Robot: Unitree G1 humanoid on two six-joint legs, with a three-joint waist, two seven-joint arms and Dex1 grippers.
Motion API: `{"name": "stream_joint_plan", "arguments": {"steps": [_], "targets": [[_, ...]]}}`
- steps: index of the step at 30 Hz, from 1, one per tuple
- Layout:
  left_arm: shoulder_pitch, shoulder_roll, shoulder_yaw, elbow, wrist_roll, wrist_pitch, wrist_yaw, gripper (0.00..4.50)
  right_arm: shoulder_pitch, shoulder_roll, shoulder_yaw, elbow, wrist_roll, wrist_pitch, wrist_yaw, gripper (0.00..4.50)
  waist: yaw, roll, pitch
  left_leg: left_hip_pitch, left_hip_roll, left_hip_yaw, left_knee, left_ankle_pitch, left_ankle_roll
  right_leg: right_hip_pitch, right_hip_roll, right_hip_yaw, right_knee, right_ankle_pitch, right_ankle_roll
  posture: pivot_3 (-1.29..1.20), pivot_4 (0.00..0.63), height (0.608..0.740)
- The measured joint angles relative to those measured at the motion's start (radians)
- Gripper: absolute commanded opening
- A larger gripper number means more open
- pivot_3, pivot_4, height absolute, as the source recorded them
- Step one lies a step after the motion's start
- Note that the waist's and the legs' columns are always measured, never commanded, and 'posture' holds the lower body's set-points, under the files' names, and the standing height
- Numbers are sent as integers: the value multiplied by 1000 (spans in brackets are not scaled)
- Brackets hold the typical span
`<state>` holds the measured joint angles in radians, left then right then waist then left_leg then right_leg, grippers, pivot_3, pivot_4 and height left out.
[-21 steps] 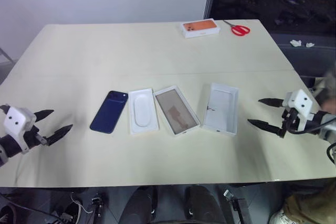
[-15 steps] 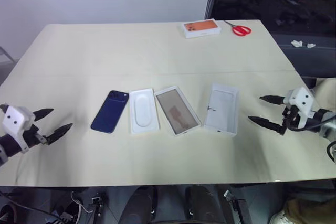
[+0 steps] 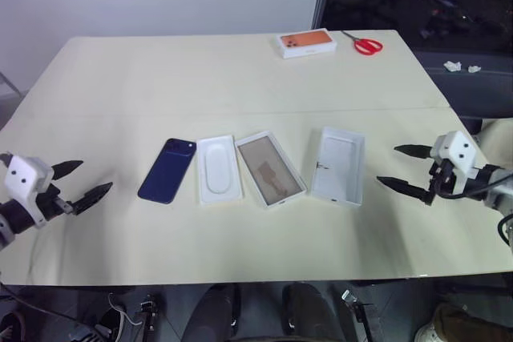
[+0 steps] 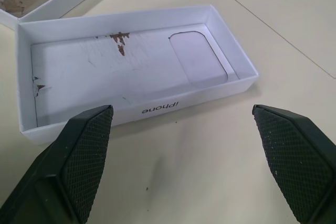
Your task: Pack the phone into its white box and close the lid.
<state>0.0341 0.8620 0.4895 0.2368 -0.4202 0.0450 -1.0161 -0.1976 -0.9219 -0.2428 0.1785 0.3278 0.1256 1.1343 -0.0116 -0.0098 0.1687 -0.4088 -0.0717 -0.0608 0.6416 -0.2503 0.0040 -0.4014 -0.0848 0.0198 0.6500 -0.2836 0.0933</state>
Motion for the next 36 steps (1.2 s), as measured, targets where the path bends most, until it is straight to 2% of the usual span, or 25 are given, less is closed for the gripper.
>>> {"name": "stream_joint_plan", "arguments": {"steps": [6,13,17,24,28,33,36], "targets": [[-3,-12,-7,-100,-28,93,21,4500,-15,2,19,-38,1,26,-11,4434,0,0,0,0,0,0,0,0,0,0,0,0,0,0,0,0,150,740],[-23,-22,-51,-255,-80,353,111,4500,-58,3,84,-125,-11,69,-29,4434,0,0,0,0,0,0,0,0,0,0,0,0,0,0,0,0,150,740],[-40,-25,-113,-403,-121,528,177,4500,-105,4,174,-244,-34,124,-39,4434,-1,0,0,0,0,0,0,0,0,0,1,1,1,0,0,0,150,740],[-220,-177,-203,-525,-251,869,404,4500,-278,124,325,-392,-48,237,-86,4434,2,-1,0,-1,0,-1,4,0,0,0,2,0,3,0,0,0,150,740],[-293,-265,-218,-526,-292,1040,534,4500,-287,160,358,-368,-71,239,-102,4434,5,-2,0,-1,-1,-1,5,0,0,0,2,0,4,0,0,0,150,740],[-303,-334,-215,-528,-340,1152,615,4500,-285,160,357,-365,-78,236,-107,4434,-1,-2,0,-1,0,-1,5,1,-1,-1,3,1,5,0,0,0,150,740],[-322,-412,-165,-518,-389,1206,662,4500,-277,161,357,-365,-80,234,-108,4434,1,-2,0,-1,0,-1,5,1,-2,-1,3,1,5,0,0,0,150,740]]}}
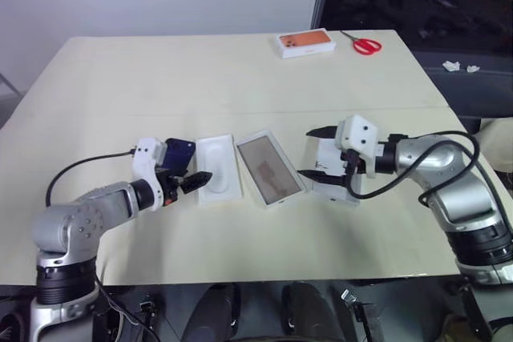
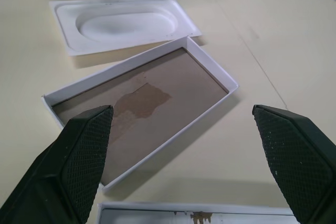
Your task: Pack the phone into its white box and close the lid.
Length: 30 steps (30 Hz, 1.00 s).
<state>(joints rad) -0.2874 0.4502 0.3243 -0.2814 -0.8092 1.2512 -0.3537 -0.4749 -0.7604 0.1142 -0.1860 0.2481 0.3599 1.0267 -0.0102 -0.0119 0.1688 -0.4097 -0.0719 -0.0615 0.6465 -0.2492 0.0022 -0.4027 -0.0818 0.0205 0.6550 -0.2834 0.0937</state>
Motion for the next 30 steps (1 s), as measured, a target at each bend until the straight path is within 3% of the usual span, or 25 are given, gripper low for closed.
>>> {"name": "stream_joint_plan", "arguments": {"steps": [12,20,28,30], "targets": [[-97,-160,131,145,-73,65,126,4500,1,16,0,1,-2,-9,-14,4434,1,0,0,0,0,0,0,2,-3,1,0,0,0,0,0,0,150,740],[-108,-203,141,169,-78,53,151,4500,3,30,0,1,-4,-20,-23,4434,6,0,-1,0,-1,0,1,2,-4,1,0,0,0,0,0,0,150,740],[-88,-217,129,198,-79,71,161,668,14,33,0,1,-8,-24,-24,4500,16,-1,-1,0,-1,0,1,2,-4,1,0,0,0,0,0,0,150,740],[-85,-216,129,190,-86,69,159,668,17,33,-1,2,-8,-25,-24,4500,17,0,-1,0,-1,0,1,2,-4,1,0,0,0,0,0,0,150,740]]}}
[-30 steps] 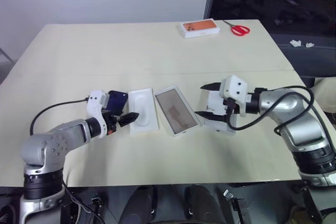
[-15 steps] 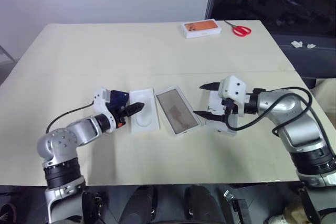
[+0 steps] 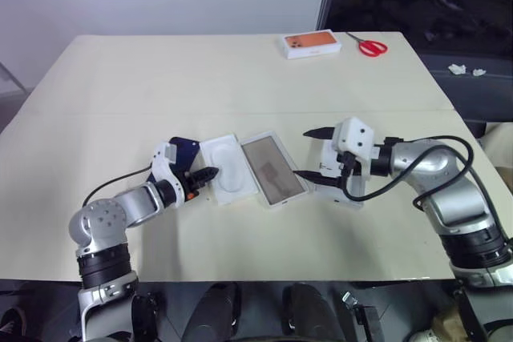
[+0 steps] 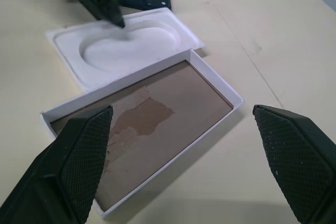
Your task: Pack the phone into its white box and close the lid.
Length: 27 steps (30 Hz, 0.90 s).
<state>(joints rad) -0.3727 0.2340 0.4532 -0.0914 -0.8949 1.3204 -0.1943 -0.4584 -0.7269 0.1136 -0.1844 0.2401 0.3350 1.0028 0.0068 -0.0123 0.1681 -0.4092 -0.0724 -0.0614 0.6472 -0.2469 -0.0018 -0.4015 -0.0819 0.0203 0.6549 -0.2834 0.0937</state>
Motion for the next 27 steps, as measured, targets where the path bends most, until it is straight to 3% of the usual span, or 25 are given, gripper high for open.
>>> {"name": "stream_joint_plan", "arguments": {"steps": [7,10,23,27], "targets": [[3,6,4,7,-9,-2,3,668,5,0,0,2,0,-1,0,4500,0,0,0,0,0,0,0,0,0,0,0,0,0,0,0,0,150,740],[0,6,10,8,-22,-2,5,17,5,0,0,2,-1,-2,0,4500,0,0,0,0,0,0,0,0,0,0,0,0,0,0,0,0,150,740],[-32,6,164,93,-183,81,70,17,22,-1,0,1,1,-7,6,4500,0,-1,0,0,0,0,0,0,0,0,0,0,0,0,0,0,150,740],[-71,68,223,148,-258,123,87,17,62,-7,13,-35,18,12,54,4500,1,-2,1,0,0,0,0,0,0,-1,0,0,0,0,0,0,150,740]]}}
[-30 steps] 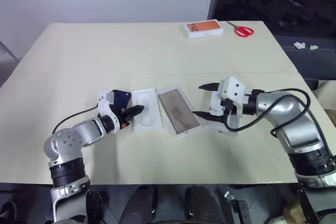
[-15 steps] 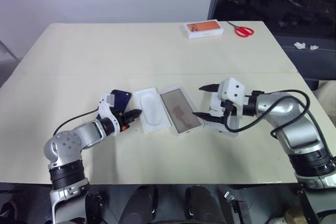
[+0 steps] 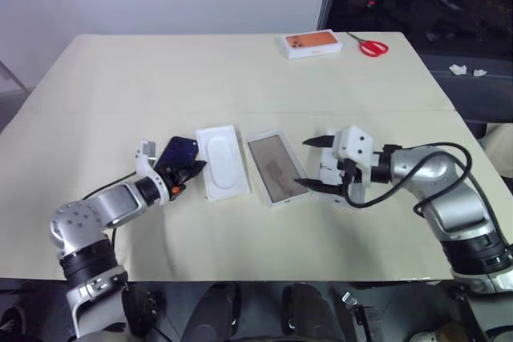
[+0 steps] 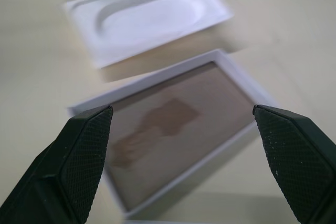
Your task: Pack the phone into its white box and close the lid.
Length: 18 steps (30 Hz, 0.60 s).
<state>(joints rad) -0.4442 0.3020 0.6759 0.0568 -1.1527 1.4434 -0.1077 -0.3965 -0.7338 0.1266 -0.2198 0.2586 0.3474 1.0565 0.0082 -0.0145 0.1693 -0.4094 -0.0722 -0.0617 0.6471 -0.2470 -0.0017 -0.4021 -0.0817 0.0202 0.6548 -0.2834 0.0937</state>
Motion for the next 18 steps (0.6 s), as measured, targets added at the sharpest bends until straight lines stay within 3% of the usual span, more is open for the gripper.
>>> {"name": "stream_joint_plan", "arguments": {"steps": [8,11,18], "targets": [[-22,75,1,9,-41,13,0,17,-3,-10,179,34,-122,-100,81,4500,-1,0,0,0,0,0,0,1,-3,0,0,0,0,0,0,0,150,740],[-22,81,-5,8,-51,13,1,0,-27,-5,192,82,-156,-140,88,3647,-1,0,0,0,0,0,0,2,-3,0,0,0,0,0,0,0,150,740],[-18,92,-5,-13,-86,9,20,0,-52,29,207,148,-166,-167,111,34,-1,0,0,0,0,0,0,2,-4,0,0,0,0,0,0,0,150,740]]}}
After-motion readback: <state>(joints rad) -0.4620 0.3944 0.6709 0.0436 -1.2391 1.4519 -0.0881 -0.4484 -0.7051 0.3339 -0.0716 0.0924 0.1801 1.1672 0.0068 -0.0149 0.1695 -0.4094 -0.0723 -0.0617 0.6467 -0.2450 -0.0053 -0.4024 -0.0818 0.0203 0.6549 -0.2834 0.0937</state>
